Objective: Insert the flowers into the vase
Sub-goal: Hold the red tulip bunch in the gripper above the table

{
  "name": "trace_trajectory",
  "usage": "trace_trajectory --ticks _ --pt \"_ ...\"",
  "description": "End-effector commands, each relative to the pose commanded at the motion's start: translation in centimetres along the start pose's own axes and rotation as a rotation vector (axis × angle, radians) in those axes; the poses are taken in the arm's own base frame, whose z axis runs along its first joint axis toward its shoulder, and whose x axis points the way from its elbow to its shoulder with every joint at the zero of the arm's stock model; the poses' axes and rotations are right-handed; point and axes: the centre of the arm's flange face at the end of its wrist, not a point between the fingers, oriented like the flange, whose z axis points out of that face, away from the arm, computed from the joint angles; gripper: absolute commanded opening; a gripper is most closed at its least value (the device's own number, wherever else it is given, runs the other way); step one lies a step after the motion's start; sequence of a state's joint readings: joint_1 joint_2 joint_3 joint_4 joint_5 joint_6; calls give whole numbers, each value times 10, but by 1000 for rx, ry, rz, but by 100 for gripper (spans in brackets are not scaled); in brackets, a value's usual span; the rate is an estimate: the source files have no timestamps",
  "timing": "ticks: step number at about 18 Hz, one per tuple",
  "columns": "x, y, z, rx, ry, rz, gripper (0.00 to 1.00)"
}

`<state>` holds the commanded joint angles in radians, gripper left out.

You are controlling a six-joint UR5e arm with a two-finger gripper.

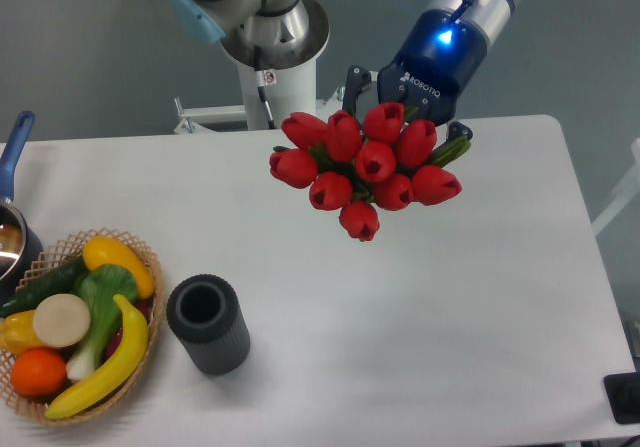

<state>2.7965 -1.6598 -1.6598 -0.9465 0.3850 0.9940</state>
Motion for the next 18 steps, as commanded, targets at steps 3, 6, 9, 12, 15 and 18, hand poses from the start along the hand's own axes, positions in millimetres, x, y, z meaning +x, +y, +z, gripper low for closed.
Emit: trace_trajectory --ticks 3,6,9,12,15,18 --pt "1 0 1 0 1 1 44" --pt "0 0 1 0 2 -1 44" --pt "0 0 1 0 2 -2 44" --pt "0 -1 2 1 4 0 44" --pt "0 -3 2 1 3 4 44" --pt "1 -4 9 0 17 8 44"
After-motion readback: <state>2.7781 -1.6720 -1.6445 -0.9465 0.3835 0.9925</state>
